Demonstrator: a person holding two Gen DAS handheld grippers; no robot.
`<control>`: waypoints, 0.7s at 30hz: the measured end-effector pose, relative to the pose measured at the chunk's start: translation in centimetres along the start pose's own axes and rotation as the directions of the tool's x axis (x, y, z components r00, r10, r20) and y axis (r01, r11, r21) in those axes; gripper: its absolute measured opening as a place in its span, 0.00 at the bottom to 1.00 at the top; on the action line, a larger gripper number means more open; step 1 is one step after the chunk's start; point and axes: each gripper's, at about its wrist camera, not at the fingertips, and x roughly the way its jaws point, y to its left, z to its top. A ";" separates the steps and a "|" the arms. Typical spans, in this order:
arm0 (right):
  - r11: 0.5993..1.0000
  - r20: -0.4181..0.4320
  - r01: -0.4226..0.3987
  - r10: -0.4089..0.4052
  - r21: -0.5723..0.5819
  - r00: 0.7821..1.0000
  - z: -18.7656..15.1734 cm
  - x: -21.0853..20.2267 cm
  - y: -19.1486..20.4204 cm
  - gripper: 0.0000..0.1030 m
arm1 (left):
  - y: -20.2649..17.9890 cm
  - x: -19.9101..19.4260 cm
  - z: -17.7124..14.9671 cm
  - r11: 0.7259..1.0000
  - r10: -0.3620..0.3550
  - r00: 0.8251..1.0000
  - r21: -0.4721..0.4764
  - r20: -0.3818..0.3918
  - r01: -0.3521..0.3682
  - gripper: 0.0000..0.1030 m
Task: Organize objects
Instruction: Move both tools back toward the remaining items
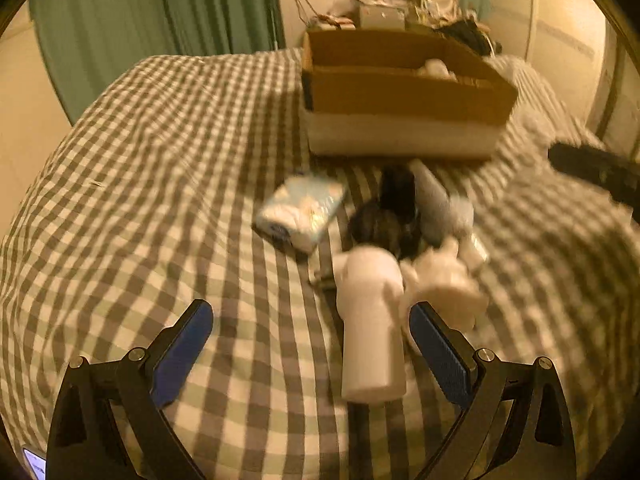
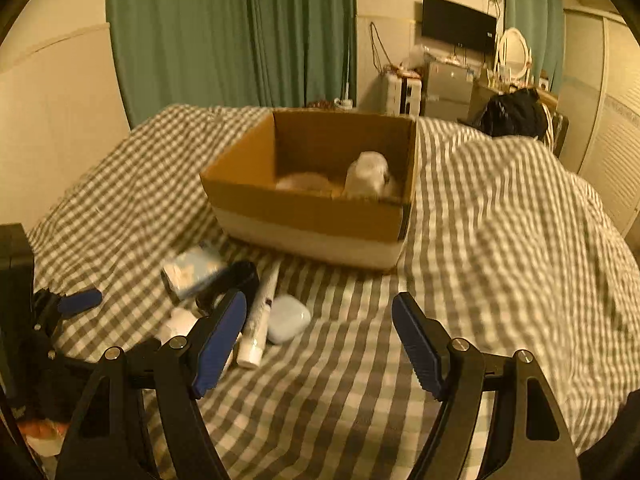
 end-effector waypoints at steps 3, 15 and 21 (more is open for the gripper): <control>0.999 -0.008 -0.015 0.015 0.035 1.000 -0.4 0.5 -0.8 0.73 | -0.9 0.7 -0.2 0.999 0.010 1.000 0.038 -0.019 -0.009 0.97; 0.998 -0.008 -0.021 0.022 0.061 1.000 -1.1 0.4 -1.0 0.73 | -2.5 4.3 0.3 0.993 -0.062 0.988 0.092 -0.140 0.076 0.38; 0.998 -0.016 -0.021 0.022 0.058 1.000 -1.2 0.5 -0.8 0.73 | -1.7 1.6 0.2 0.995 -0.076 0.995 0.055 -0.064 0.079 0.37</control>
